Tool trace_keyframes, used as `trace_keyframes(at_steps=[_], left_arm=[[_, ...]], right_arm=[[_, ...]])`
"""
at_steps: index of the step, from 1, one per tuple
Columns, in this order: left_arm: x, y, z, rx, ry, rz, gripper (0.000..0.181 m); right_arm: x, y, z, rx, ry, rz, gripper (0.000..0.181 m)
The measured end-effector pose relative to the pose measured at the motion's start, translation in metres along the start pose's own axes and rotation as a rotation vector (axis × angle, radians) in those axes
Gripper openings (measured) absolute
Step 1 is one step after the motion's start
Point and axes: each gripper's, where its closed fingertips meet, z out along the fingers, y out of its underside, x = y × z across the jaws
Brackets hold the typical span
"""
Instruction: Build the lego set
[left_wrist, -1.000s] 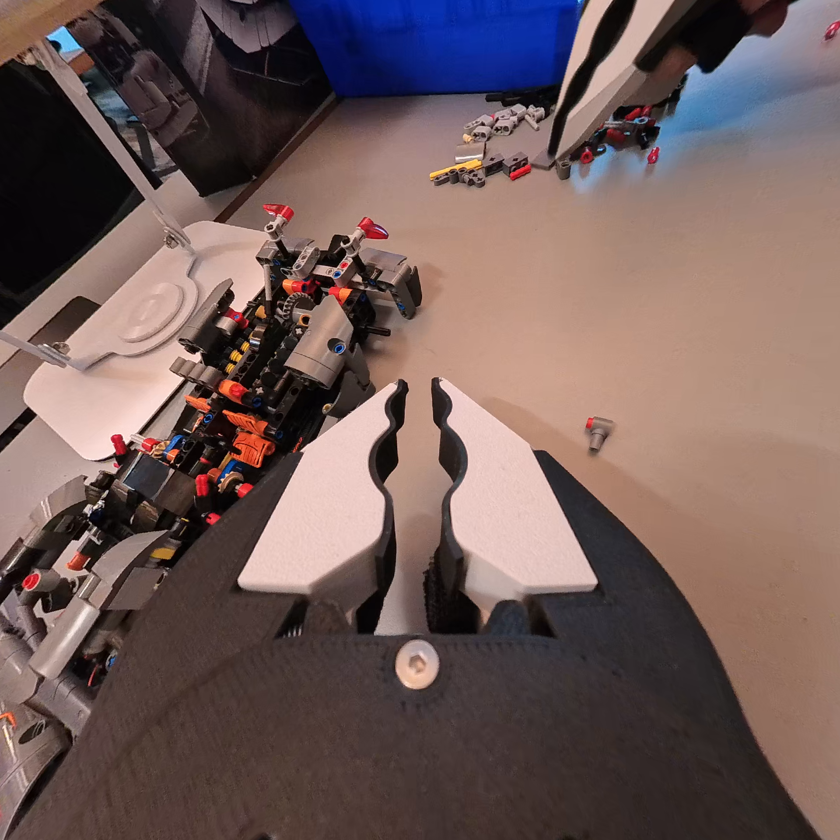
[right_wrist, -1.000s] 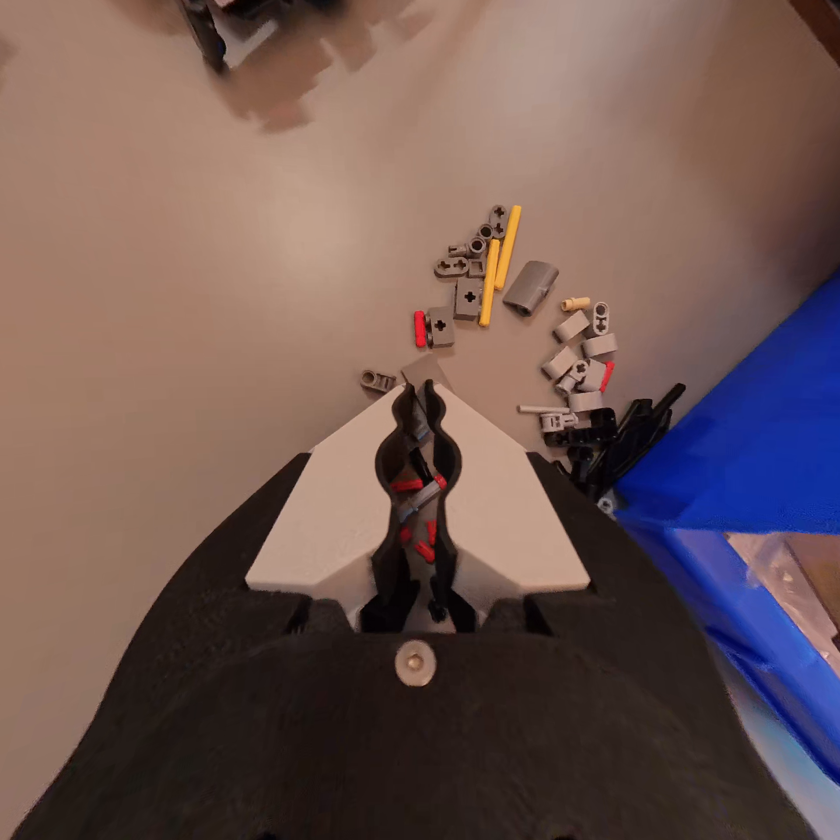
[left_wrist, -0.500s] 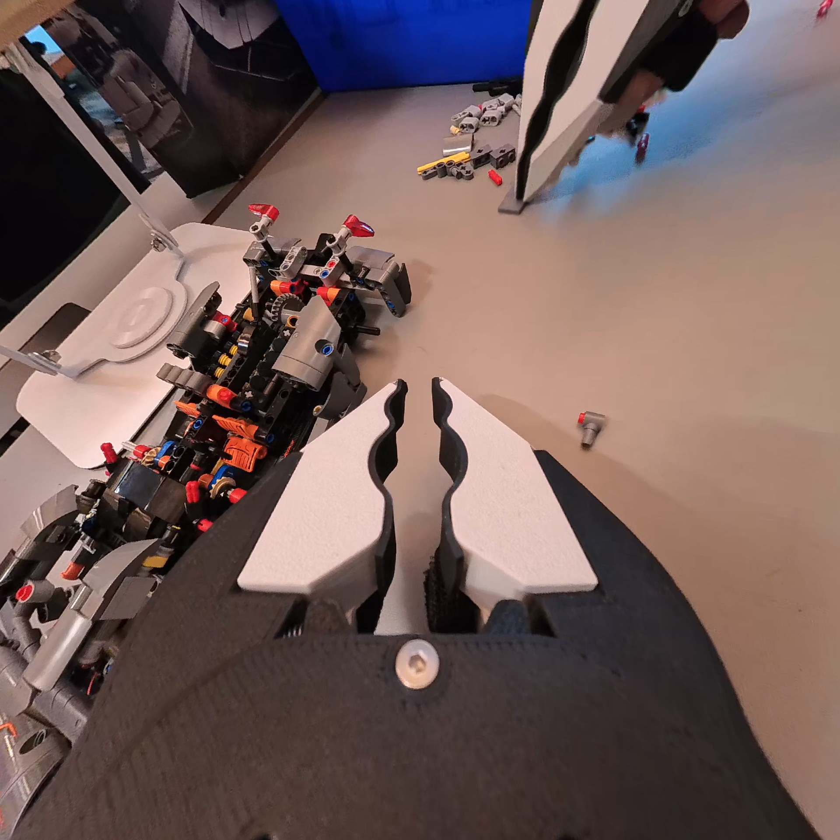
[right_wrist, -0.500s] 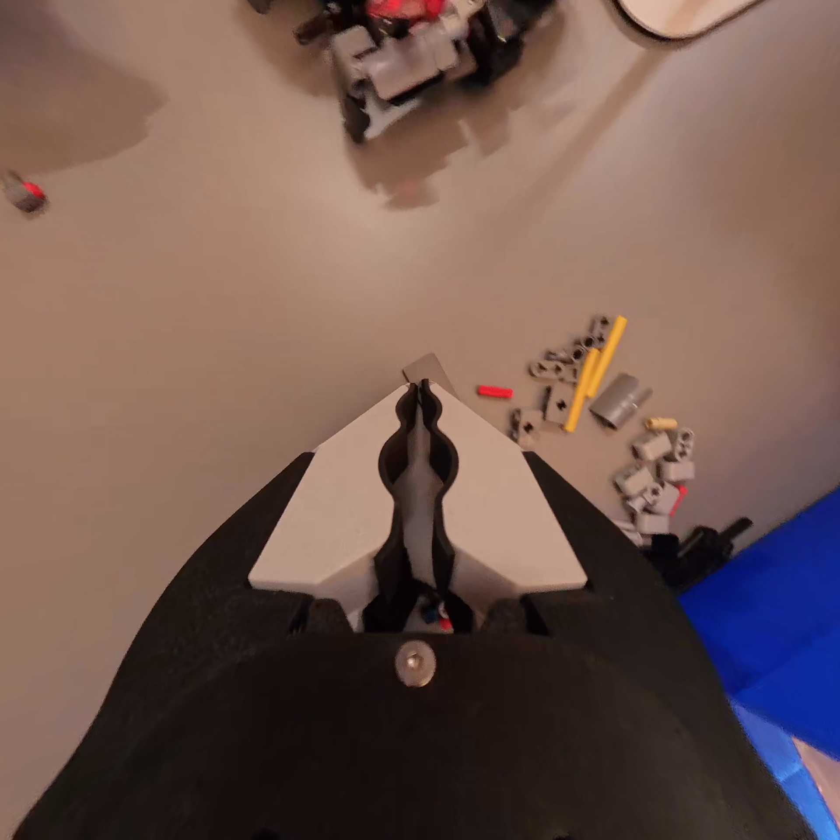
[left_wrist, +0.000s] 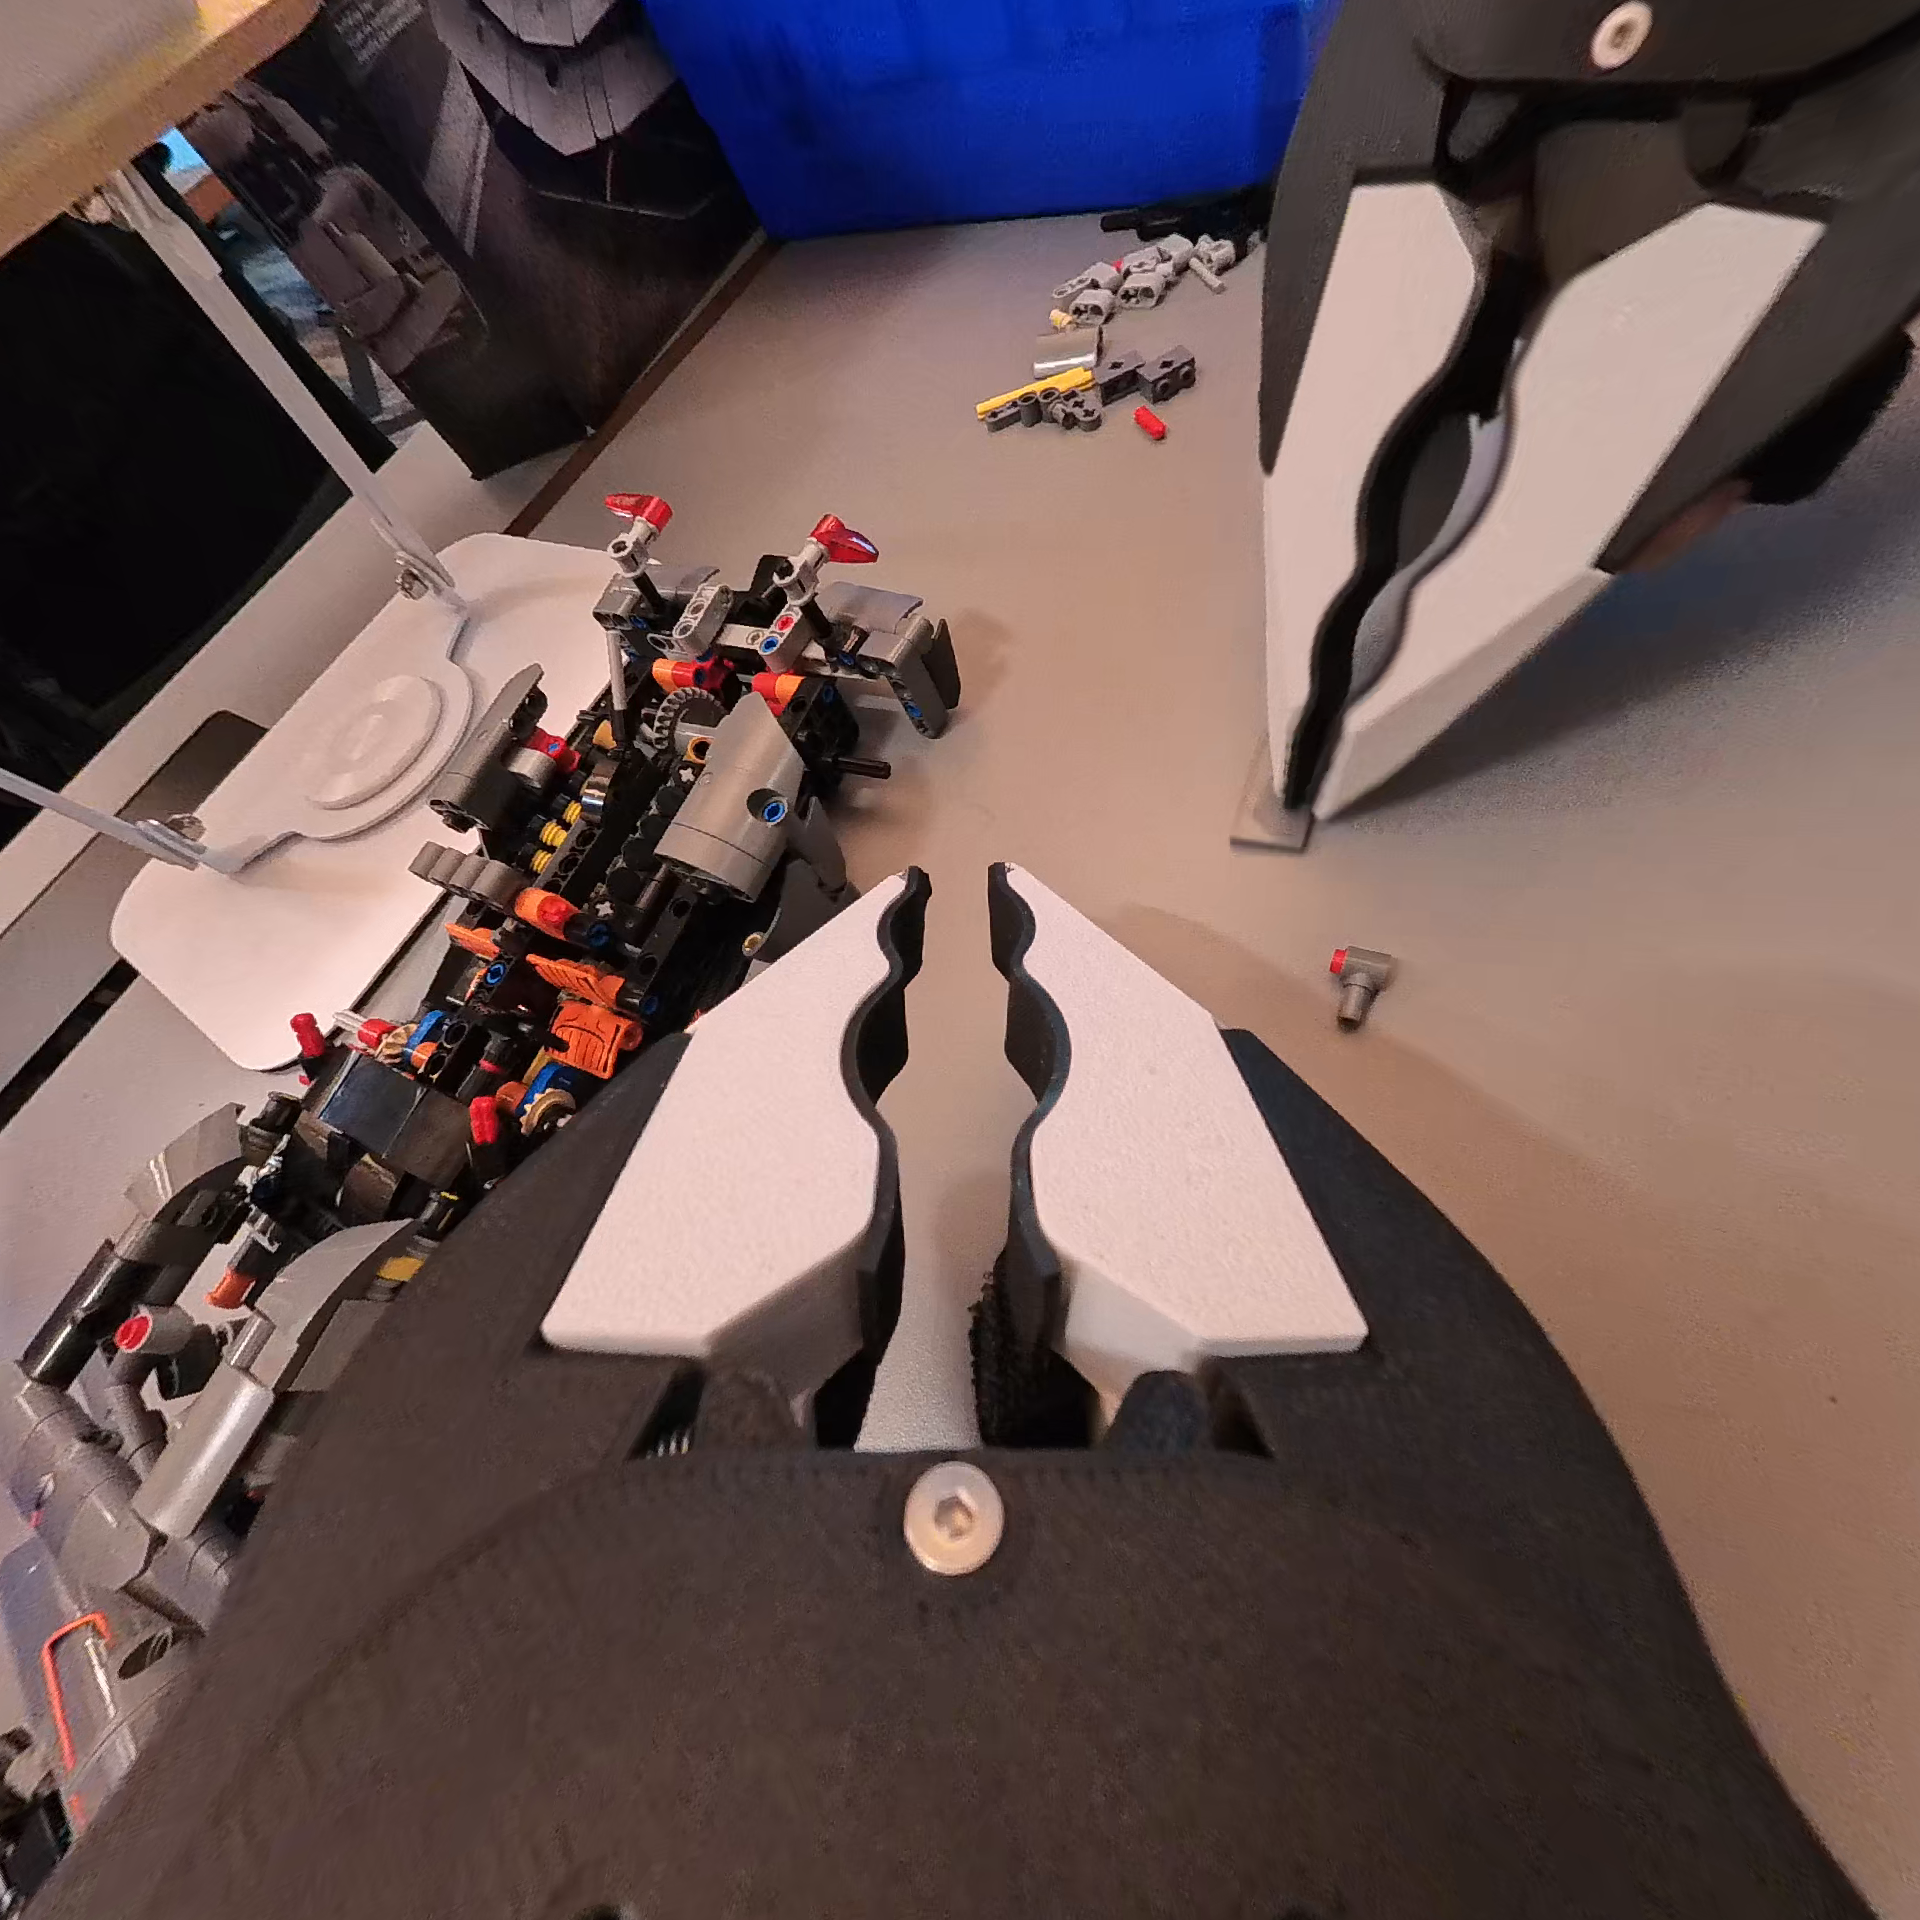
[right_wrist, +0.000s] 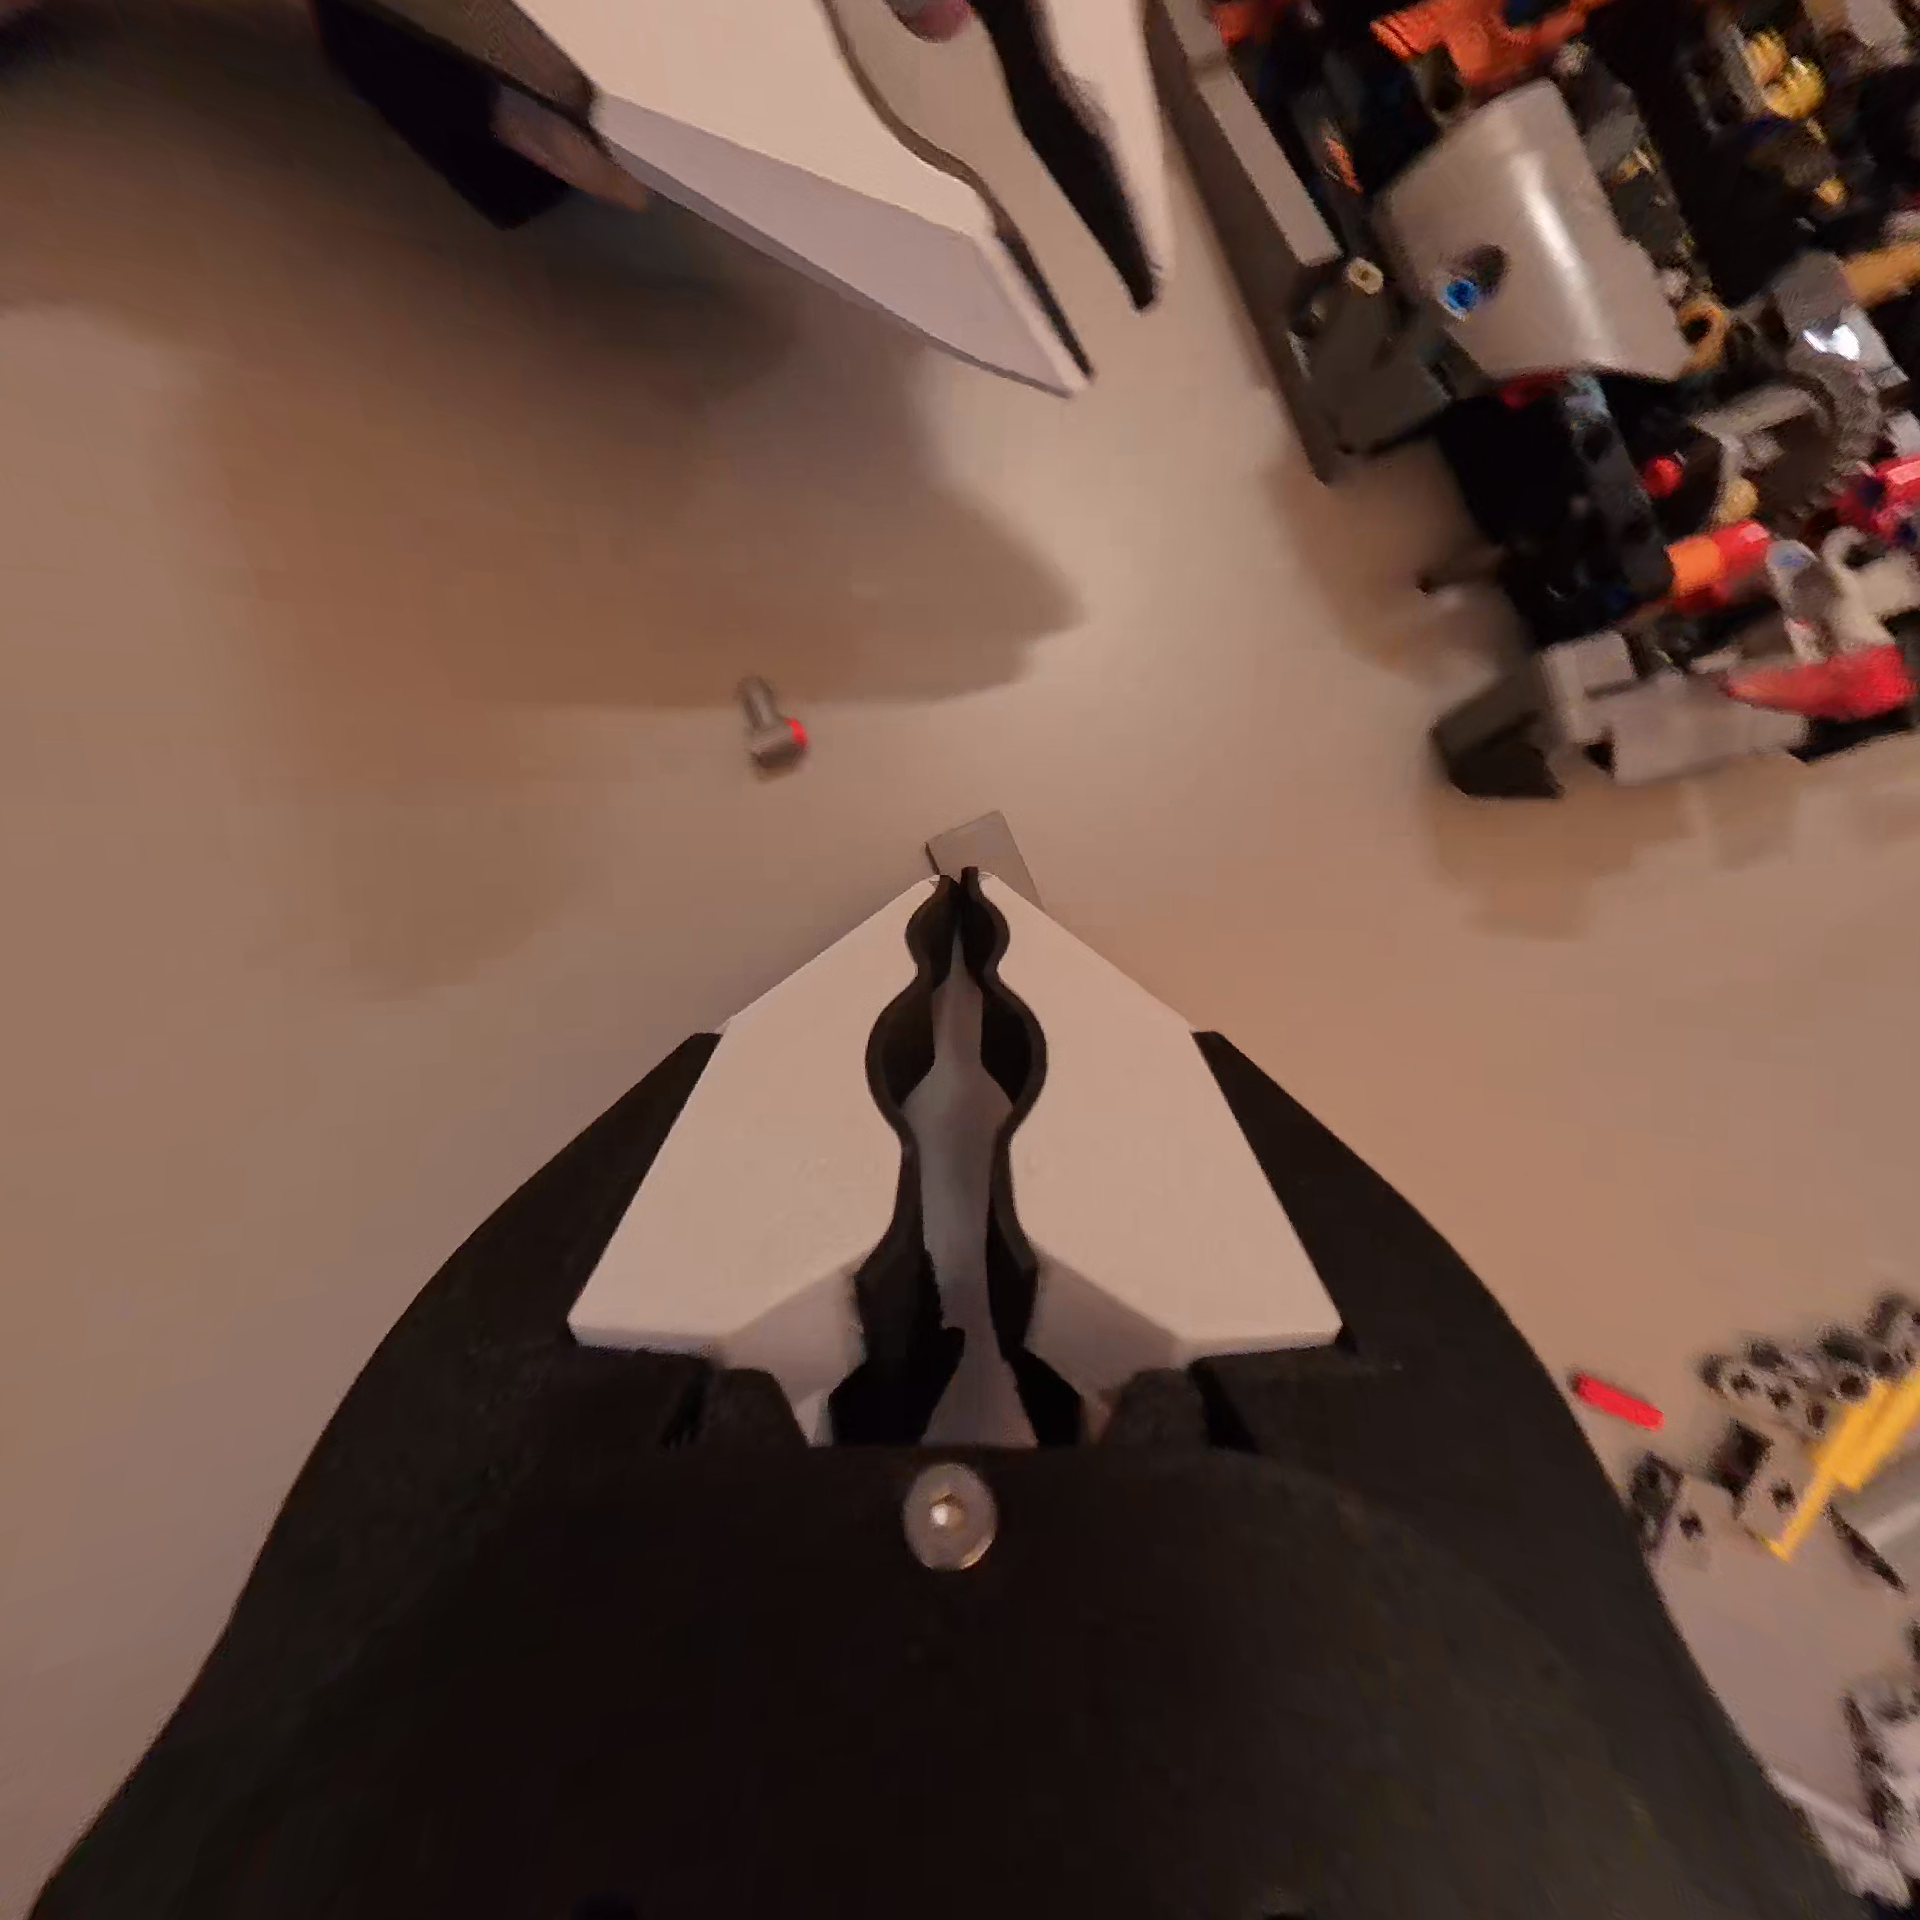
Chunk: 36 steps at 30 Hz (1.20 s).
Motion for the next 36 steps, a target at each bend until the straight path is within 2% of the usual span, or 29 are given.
trace_keyframes(at_steps=[4,6,8,10,11,12,14,15,17,18,21,23,26,28,29,36], left_arm=[[-0.012,-0.003,-0.008,0.018,-0.071,0.014,0.016],[-0.031,-0.007,-0.023,0.051,-0.161,-0.001,0.02],[-0.063,0.0,-0.048,0.019,-0.311,-0.026,0.027],[-0.107,0.018,-0.084,-0.078,-0.53,-0.092,0.032],[-0.124,0.033,-0.099,-0.143,-0.581,-0.179,0.041],[-0.133,0.049,-0.108,-0.202,-0.569,-0.27,0.056],[-0.156,0.07,-0.128,-0.23,-0.608,-0.356,0.06],[-0.165,0.084,-0.135,-0.265,-0.613,-0.359,0.063],[-0.171,0.119,-0.135,-0.386,-0.554,-0.39,0.081],[-0.17,0.13,-0.131,-0.402,-0.507,-0.401,0.081],[-0.165,0.152,-0.111,-0.444,-0.376,-0.47,0.101],[-0.168,0.166,-0.104,-0.483,-0.355,-0.488,0.1],[-0.164,0.168,-0.093,-0.433,-0.27,-0.564,0.094],[-0.166,0.168,-0.091,-0.4,-0.256,-0.564,0.085],[-0.168,0.168,-0.092,-0.387,-0.266,-0.569,0.073],[-0.164,0.17,-0.099,-0.379,-0.27,-0.567,0.072]], right_arm=[[-0.003,-0.014,0.0,0.114,0.001,-0.035,0.016],[0.0,-0.022,-0.006,0.199,0.017,-0.048,0.015],[0.004,-0.025,-0.01,0.256,0.035,-0.063,0.014],[0.007,-0.026,-0.013,0.296,0.055,-0.089,0.012],[0.008,-0.027,-0.015,0.311,0.067,-0.097,0.01],[0.011,-0.026,-0.015,0.318,0.076,-0.095,0.01],[0.01,-0.025,-0.014,0.324,0.055,-0.093,0.01],[0.01,-0.023,-0.013,0.318,0.054,-0.1,0.01],[0.013,-0.019,-0.013,0.3,0.083,-0.126,0.009],[0.013,-0.017,-0.012,0.292,0.084,-0.136,0.009],[0.013,-0.015,-0.011,0.287,0.086,-0.158,0.008],[0.012,-0.015,-0.011,0.28,0.089,-0.164,0.008],[0.013,-0.014,-0.011,0.269,0.105,-0.187,0.007],[0.013,-0.013,-0.011,0.271,0.108,-0.192,0.006],[0.014,-0.012,-0.01,0.268,0.107,-0.191,0.006],[0.017,-0.009,-0.007,0.257,0.105,-0.181,0.006]])
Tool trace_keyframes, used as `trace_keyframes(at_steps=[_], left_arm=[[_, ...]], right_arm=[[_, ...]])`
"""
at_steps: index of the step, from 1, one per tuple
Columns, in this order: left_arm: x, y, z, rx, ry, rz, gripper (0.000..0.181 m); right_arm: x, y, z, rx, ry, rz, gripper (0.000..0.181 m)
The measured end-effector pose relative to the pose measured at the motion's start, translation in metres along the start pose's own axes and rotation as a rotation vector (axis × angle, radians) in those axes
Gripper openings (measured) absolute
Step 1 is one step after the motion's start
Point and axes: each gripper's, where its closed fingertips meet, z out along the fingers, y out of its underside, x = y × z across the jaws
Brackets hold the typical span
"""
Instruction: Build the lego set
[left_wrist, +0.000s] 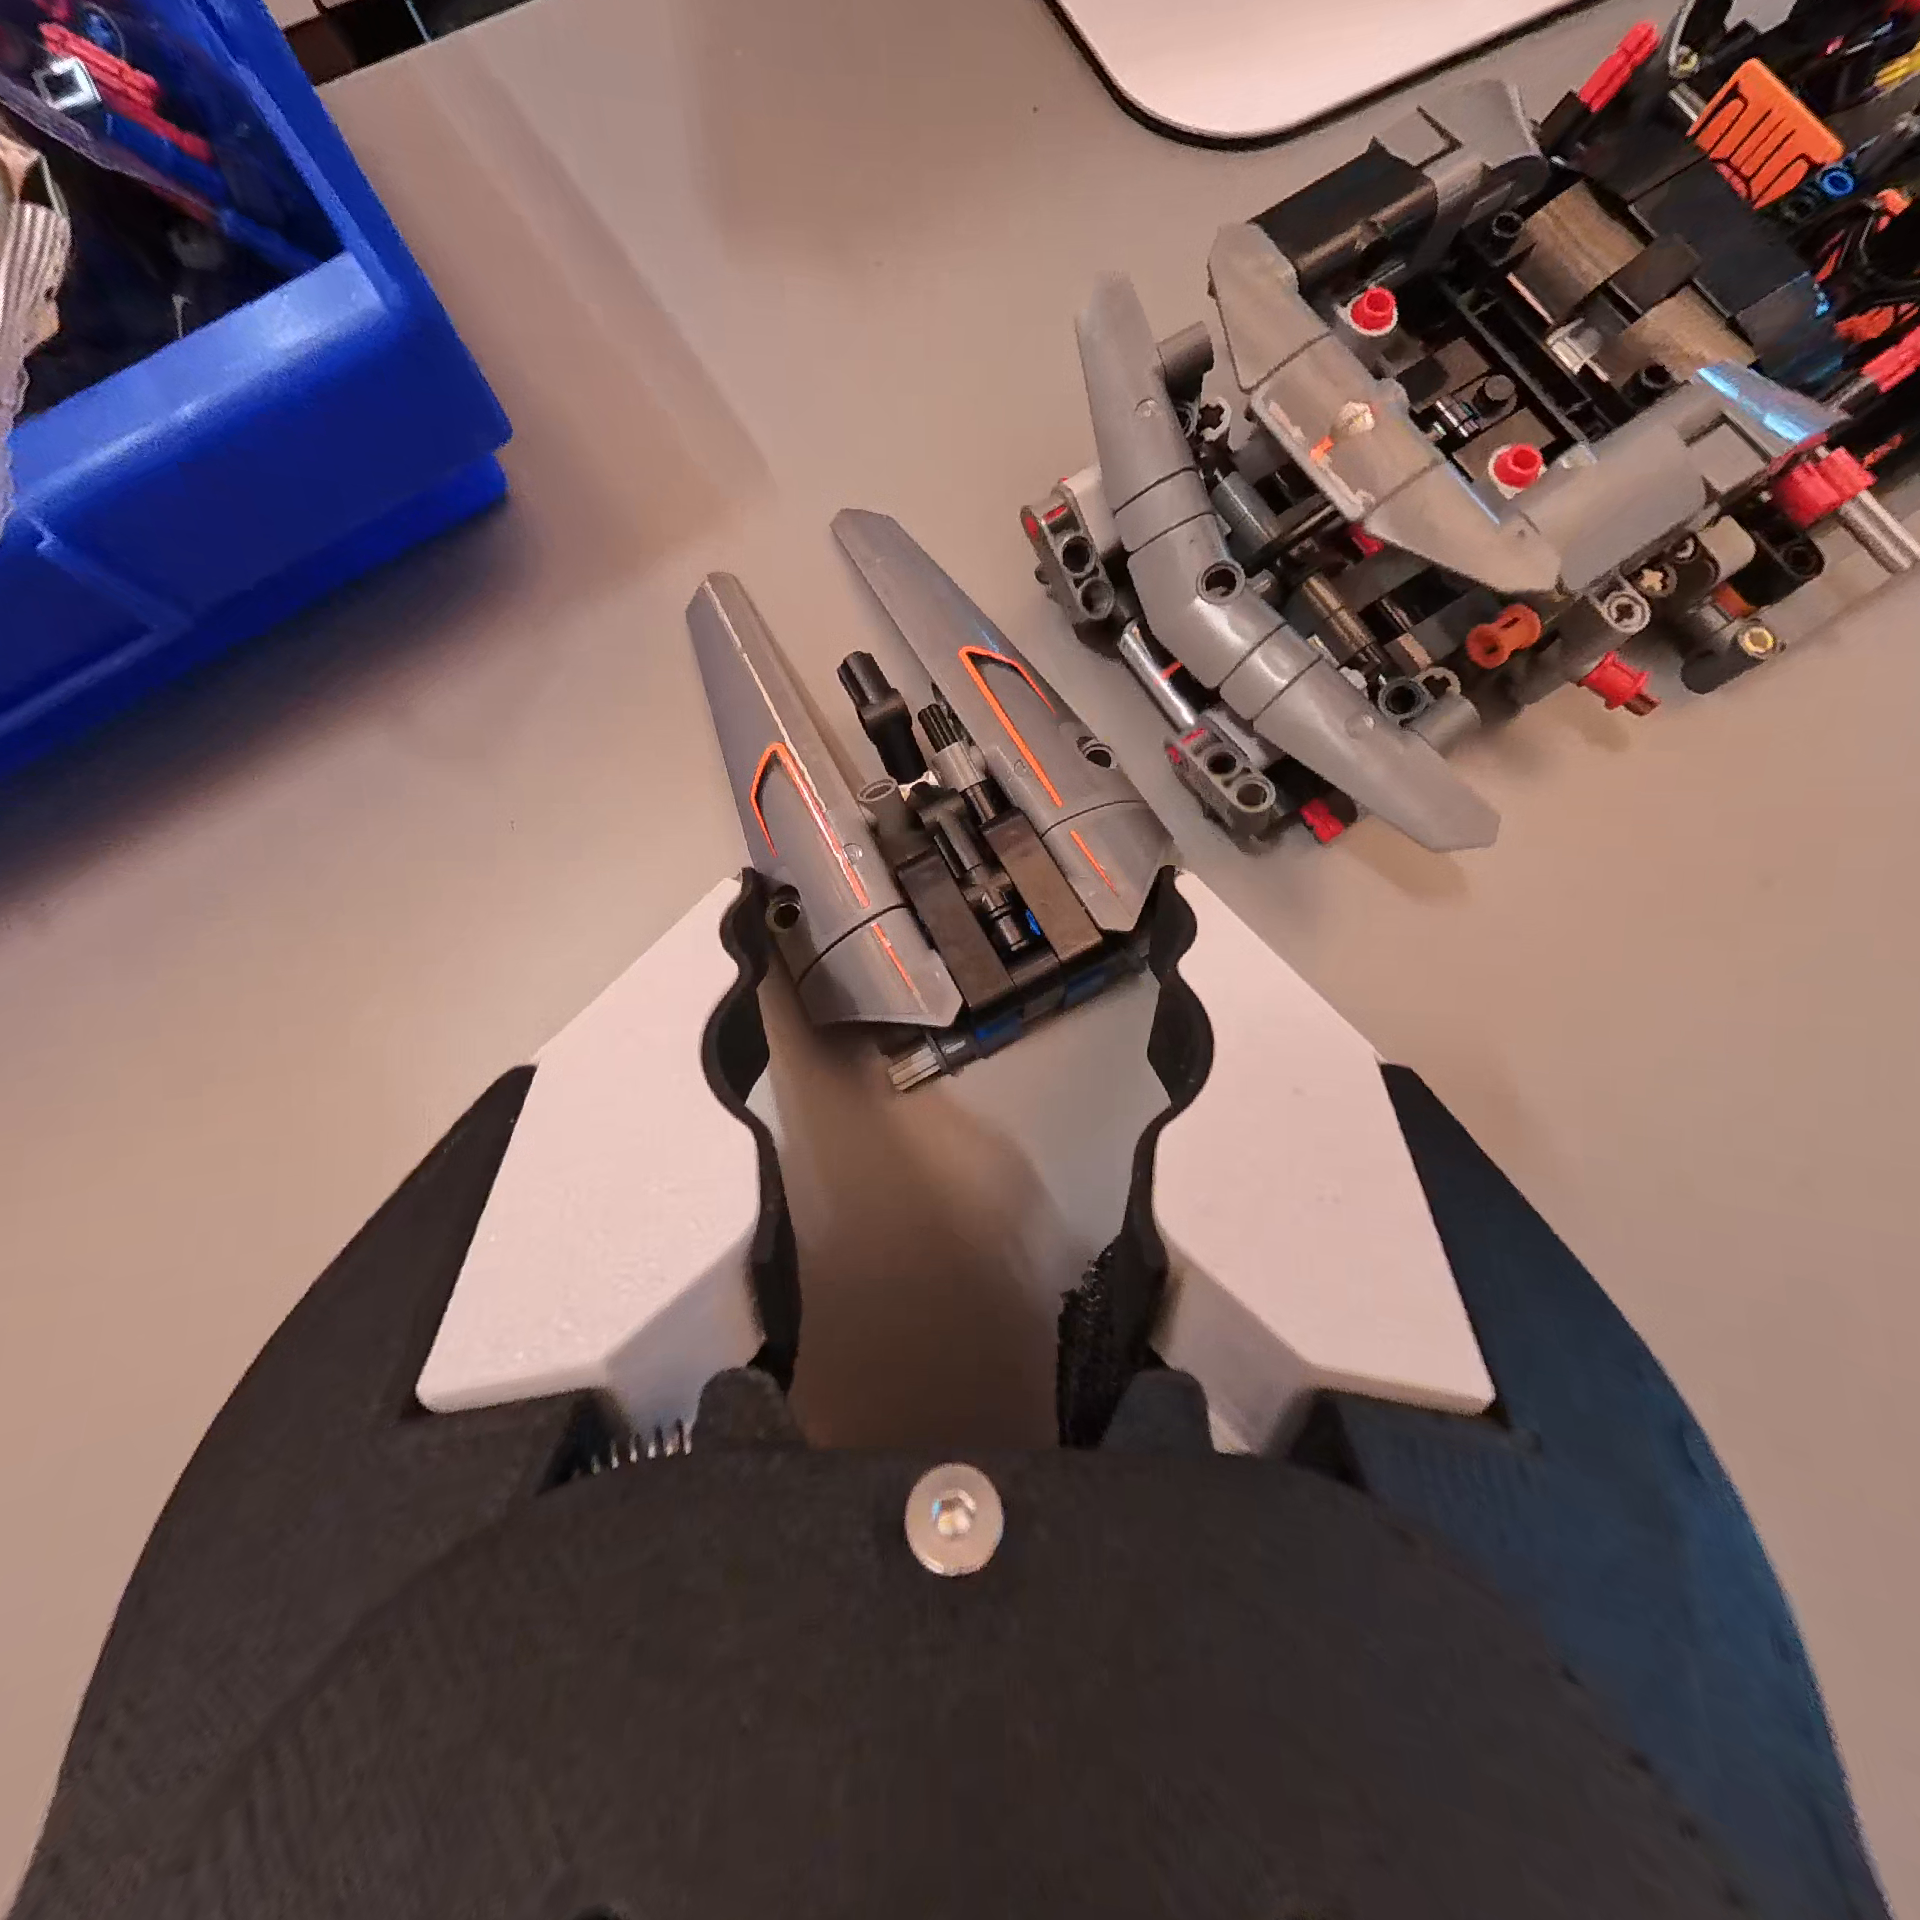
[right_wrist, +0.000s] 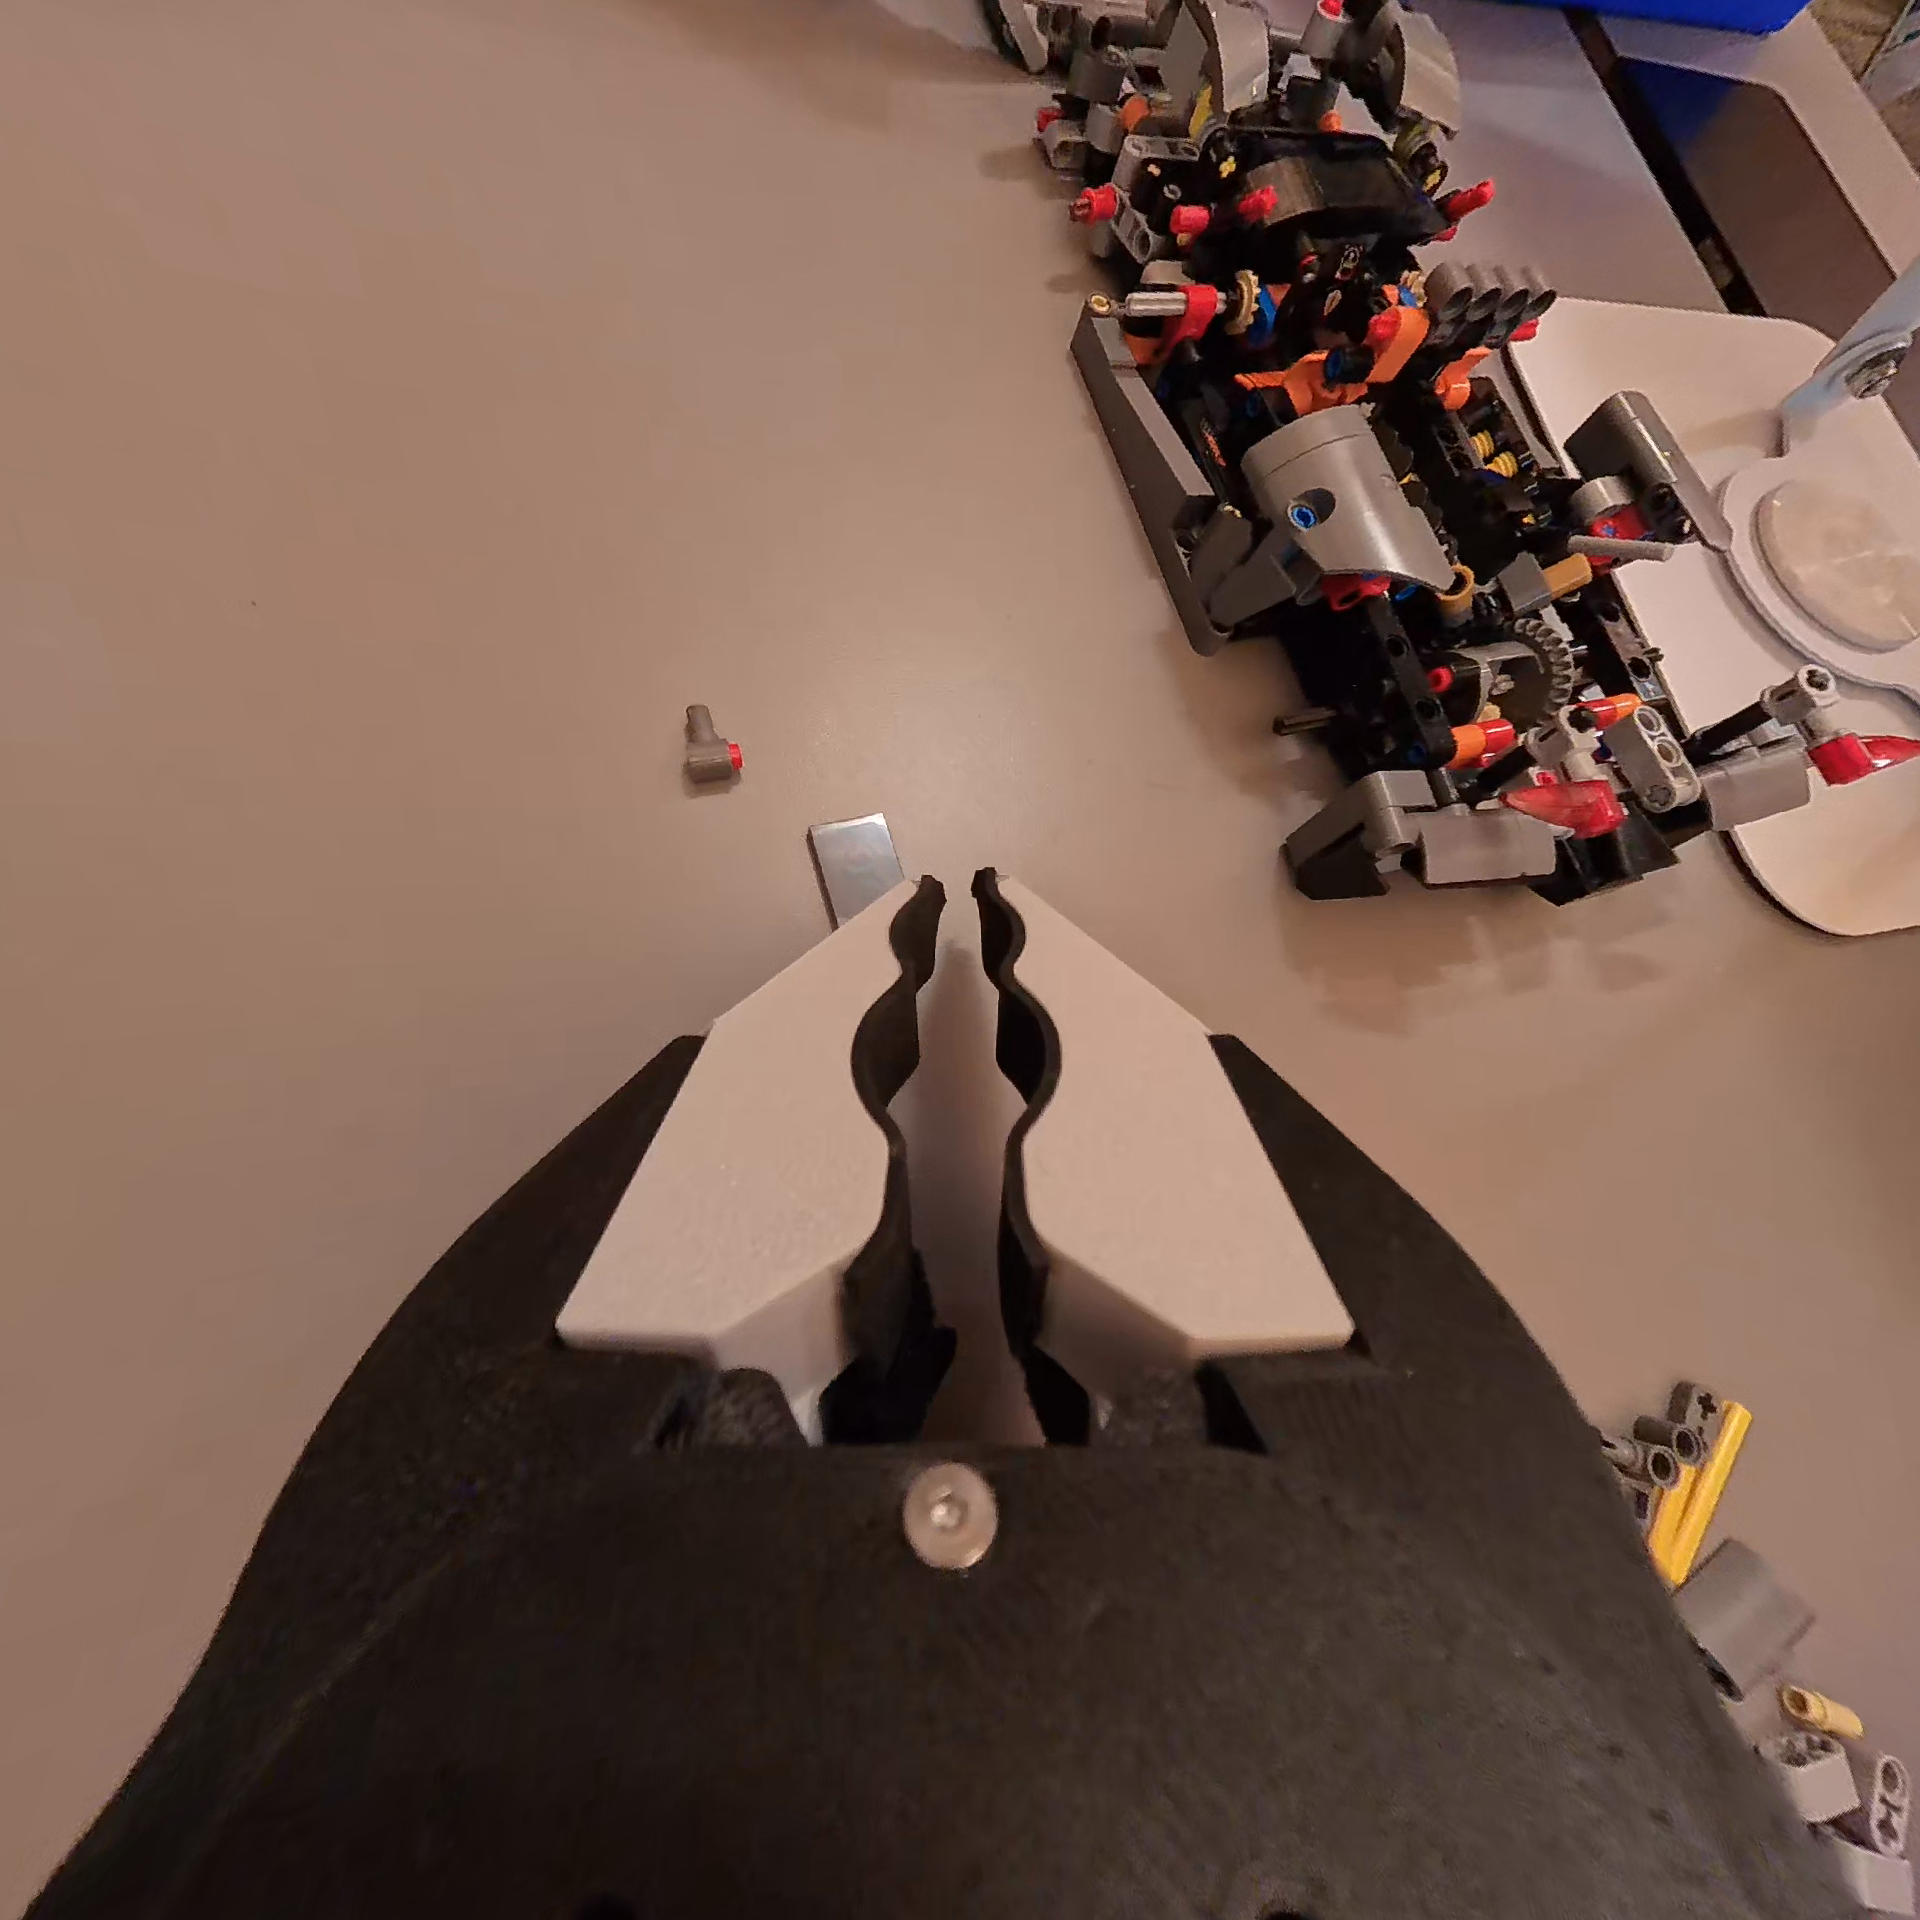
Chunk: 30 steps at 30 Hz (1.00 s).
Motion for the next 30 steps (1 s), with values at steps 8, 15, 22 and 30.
trace_keyframes(at_steps=[8,15,22,30], left_arm=[[0.005,0.025,-0.026,-0.004,-0.025,-0.016,0.071],[0.05,-0.007,-0.084,0.395,0.309,-0.25,0.072],[0.075,-0.057,-0.191,1.03,0.792,-0.471,0.072],[0.088,-0.068,-0.212,1.159,0.92,-0.501,0.071]], right_arm=[[-0.001,-0.001,-0.001,-0.002,0.002,-0.015,0.005],[-0.001,-0.003,-0.003,-0.002,0.009,-0.026,0.005],[-0.001,-0.004,-0.003,0.009,0.014,-0.027,0.006],[0.002,-0.01,-0.007,0.032,0.039,-0.032,0.009]])
